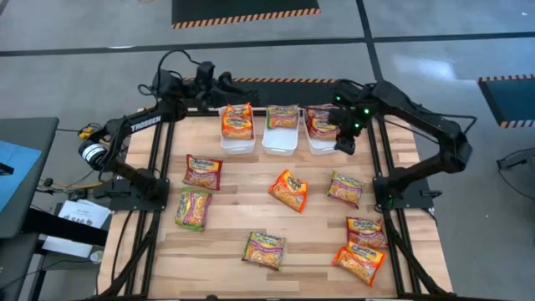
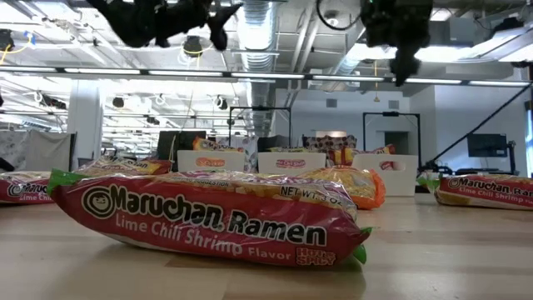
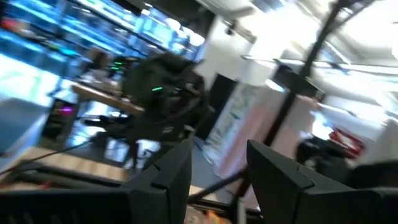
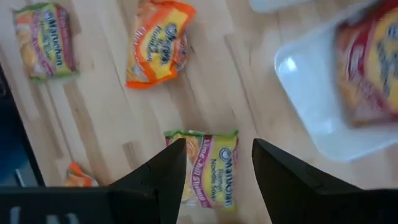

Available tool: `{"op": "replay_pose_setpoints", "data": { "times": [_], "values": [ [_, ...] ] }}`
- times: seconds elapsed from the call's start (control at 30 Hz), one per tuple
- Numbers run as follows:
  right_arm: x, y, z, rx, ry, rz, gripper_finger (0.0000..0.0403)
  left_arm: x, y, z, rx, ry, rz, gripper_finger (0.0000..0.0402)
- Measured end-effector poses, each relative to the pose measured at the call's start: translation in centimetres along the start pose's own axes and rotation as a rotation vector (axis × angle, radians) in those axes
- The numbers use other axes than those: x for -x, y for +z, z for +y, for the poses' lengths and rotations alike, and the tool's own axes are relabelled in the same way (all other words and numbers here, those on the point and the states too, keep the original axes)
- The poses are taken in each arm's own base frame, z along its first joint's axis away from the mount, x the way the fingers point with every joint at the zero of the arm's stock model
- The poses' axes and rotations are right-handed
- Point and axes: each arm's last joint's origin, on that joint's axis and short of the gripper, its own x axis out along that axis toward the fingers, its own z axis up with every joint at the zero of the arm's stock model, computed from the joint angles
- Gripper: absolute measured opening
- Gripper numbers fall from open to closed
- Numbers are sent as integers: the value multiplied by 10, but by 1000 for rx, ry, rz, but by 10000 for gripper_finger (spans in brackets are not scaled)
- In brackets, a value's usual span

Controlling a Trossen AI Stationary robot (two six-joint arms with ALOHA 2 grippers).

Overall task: Sort Maruchan noodles
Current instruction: Put the green noodle pack into the center white bin

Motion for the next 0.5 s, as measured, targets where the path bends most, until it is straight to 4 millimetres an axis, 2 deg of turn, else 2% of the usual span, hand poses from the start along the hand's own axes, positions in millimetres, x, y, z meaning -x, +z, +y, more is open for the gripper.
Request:
{"op": "replay_pose_setpoints", "data": {
  "times": [0.2,0.5],
  "values": [
    [-19,-30,-4,-232,2,47,208,-21,2,-14,10,-93,38,137],
    [-51,-64,1,-413,3,173,208,-31,-6,-19,25,-150,88,137]
  ]
}}
